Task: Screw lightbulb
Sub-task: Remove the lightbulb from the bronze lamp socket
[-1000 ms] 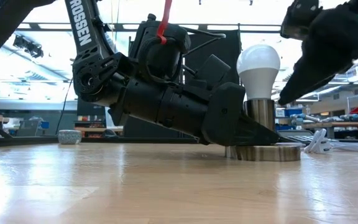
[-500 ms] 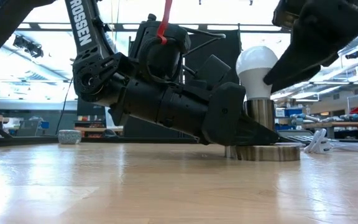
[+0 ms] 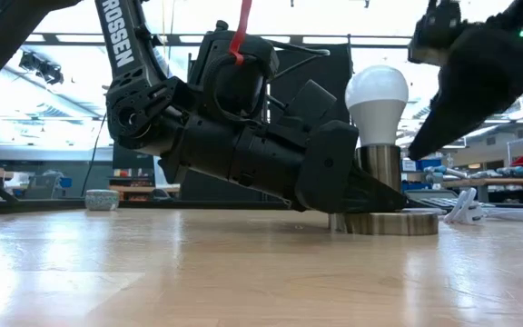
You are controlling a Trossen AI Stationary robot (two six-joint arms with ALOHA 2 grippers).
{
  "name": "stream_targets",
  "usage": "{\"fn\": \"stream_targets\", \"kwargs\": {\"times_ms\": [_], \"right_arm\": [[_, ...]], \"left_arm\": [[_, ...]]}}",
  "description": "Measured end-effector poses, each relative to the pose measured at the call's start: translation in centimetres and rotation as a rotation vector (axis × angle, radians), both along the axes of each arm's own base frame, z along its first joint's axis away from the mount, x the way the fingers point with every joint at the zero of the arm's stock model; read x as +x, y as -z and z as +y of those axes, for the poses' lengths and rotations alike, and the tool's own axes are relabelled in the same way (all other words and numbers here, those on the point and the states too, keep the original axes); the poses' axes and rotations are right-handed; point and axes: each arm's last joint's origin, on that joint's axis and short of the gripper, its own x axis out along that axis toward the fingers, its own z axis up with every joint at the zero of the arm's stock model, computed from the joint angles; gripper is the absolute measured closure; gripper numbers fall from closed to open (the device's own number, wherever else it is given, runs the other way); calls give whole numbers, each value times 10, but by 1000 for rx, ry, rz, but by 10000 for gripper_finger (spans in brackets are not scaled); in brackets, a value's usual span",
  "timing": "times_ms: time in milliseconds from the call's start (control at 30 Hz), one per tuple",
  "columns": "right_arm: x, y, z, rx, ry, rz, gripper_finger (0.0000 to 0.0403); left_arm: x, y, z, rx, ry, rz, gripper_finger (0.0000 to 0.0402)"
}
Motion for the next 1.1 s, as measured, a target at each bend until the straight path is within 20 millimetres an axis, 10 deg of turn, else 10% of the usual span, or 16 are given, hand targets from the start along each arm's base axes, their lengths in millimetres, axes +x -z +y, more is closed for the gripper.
{"fn": "stream_targets", "kwargs": {"times_ms": [367, 767, 1100], "right_arm": [[23, 8, 4, -25, -79, -81, 30], [-4, -4, -11, -112, 129, -33, 30], [8, -14, 1, 55, -72, -110, 30]], "left_arm": [[0, 0, 0, -1, 0, -1, 213], [0, 0, 0, -1, 3, 1, 213], [0, 0, 0, -2, 3, -6, 213]]}}
